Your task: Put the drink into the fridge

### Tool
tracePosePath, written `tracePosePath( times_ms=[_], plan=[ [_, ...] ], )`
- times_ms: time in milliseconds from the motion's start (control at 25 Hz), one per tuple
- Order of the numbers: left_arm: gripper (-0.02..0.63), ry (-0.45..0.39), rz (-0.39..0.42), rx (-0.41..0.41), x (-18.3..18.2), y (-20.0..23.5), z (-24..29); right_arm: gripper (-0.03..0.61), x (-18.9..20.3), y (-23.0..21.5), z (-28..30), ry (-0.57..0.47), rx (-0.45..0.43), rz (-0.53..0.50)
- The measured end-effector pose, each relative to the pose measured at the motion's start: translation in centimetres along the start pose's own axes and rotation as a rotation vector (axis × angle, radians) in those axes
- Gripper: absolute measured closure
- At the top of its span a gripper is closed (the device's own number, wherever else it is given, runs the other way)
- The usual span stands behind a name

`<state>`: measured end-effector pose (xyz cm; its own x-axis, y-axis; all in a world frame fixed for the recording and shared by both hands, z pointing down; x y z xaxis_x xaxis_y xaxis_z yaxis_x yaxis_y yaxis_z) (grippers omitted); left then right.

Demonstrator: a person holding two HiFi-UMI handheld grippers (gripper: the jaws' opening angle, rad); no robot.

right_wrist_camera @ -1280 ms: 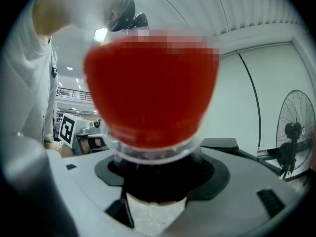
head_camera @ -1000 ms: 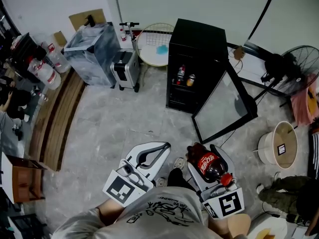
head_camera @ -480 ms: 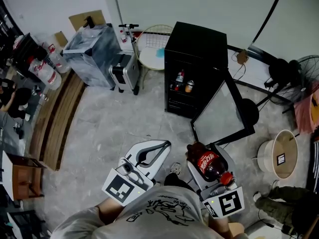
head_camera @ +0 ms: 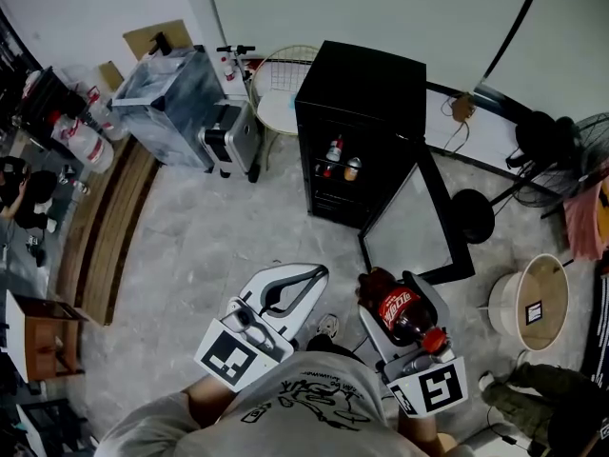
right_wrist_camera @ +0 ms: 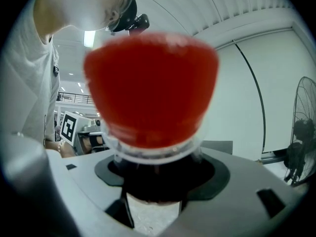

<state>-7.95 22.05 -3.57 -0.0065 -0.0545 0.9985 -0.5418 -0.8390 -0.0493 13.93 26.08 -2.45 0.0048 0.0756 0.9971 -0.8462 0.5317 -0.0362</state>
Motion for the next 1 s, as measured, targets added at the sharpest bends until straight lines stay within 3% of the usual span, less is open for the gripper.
tracePosePath(
  times_ms=[520, 1000],
  plan=[
    [0.592, 0.053, -0.019, -0.032, 1.6, 1.7, 3.4, 0.264, 1.2, -4.2, 1.9, 0.031, -0.011, 0.029],
    [0.592, 0.045, -0.035, -0.029, 2.4, 9.5, 3.1, 0.264, 0.7, -3.7, 9.8, 0.059, -0.003, 0.026]
  ],
)
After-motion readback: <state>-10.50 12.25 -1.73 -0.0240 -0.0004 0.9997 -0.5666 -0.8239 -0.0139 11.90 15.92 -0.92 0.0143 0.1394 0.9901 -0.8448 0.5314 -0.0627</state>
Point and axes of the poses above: the fingertips, and each gripper's own axes: z forward along the fingers, y to its left, x out of its underside, the point moved 10 cm from there along -z, backward along the fingers, and after that the axes turned 3 degrees about x, right-handed, at the moved point
